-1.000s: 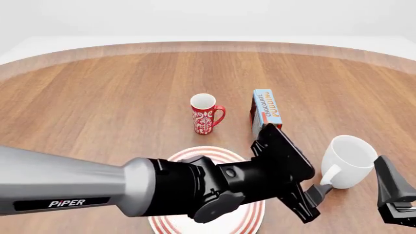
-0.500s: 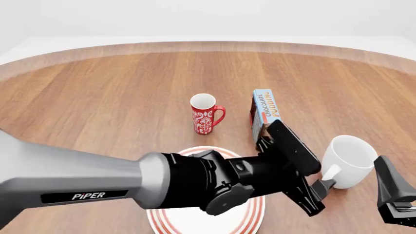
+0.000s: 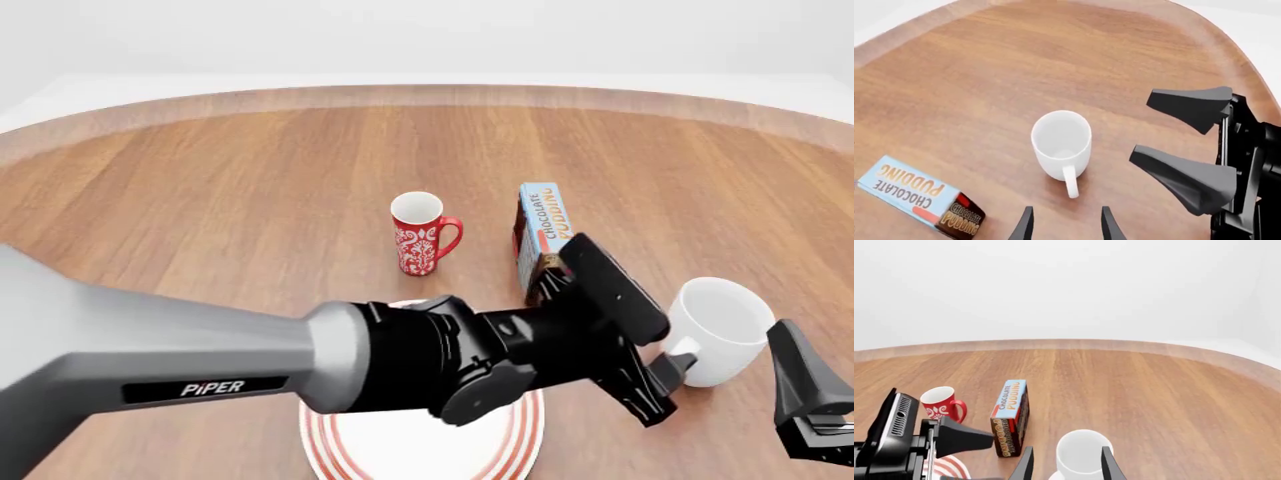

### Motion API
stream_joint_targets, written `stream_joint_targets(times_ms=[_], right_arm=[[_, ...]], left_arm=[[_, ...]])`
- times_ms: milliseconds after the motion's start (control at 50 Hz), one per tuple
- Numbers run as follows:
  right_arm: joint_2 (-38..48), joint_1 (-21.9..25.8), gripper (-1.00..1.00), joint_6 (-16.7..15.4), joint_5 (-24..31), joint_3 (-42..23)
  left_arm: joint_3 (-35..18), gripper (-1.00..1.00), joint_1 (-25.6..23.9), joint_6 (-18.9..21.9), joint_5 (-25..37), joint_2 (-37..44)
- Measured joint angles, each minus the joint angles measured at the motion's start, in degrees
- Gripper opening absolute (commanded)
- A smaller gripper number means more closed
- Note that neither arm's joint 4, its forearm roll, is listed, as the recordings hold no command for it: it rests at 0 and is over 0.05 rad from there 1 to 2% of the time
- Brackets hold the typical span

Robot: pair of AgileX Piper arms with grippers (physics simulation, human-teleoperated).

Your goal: Pick up the white mug and put it on the plate, and put the chocolate pudding to the right of the plate.

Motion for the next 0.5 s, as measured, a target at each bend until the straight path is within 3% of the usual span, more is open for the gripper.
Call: stream_joint_targets(times_ms=[500], right_arm=[[0.1,0.1,1.00,0.2,-0.1,0.0]], left_arm=[[-2.9,1.00,-0.4,0.3,-0.4,2.0]])
